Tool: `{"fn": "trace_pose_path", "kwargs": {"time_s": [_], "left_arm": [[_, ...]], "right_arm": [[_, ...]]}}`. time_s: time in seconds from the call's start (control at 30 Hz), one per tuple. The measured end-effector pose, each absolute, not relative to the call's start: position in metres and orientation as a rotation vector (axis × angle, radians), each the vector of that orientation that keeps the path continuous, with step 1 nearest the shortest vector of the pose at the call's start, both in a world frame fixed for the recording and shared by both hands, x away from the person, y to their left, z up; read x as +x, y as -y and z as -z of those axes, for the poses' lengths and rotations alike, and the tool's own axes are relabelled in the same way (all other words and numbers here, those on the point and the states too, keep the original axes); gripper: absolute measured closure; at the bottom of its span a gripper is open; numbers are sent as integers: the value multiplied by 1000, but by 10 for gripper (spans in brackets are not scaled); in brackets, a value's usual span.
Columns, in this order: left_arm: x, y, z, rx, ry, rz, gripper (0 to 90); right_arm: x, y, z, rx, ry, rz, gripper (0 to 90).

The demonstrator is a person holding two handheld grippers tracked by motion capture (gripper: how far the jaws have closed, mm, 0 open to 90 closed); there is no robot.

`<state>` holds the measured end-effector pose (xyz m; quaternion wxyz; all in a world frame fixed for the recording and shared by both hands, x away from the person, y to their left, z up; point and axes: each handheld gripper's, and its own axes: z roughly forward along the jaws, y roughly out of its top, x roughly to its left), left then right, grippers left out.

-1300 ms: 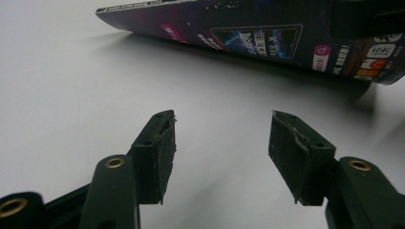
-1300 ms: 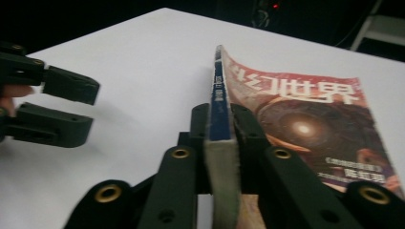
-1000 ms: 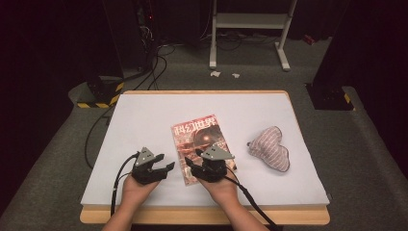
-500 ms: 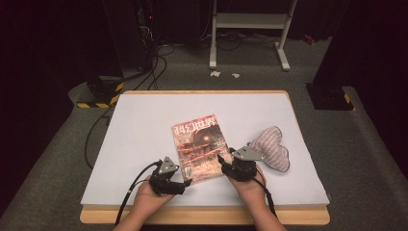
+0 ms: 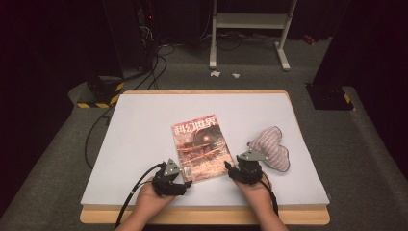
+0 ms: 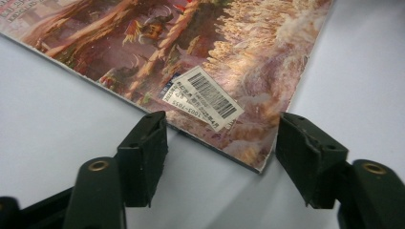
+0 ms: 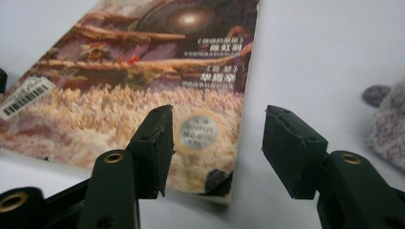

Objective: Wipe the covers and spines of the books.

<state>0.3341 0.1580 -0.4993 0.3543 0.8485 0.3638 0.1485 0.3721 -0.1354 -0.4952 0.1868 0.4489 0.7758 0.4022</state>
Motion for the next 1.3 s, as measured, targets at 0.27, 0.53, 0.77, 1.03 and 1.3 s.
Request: {"fn": "trace_pose_path", "kwargs": {"time_s": [0.27,0.53,0.77,1.03,1.3], "left_arm": [[341,-173,498,2164,-1004,-397,460],[348,-188,499,2116,-1082,-416,562],[349,-191,499,2101,-1078,-399,570],[351,-197,497,2083,-1072,-410,519],[352,-233,482,1939,-1112,-563,395]], "right_arm": [[372,131,500,1265,-2259,-1145,565],[368,113,502,1222,-2302,-1133,598],[367,112,503,1223,-2300,-1132,599],[366,111,502,1201,-2275,-1129,538],[368,132,493,1194,-2148,-1147,450]]}}
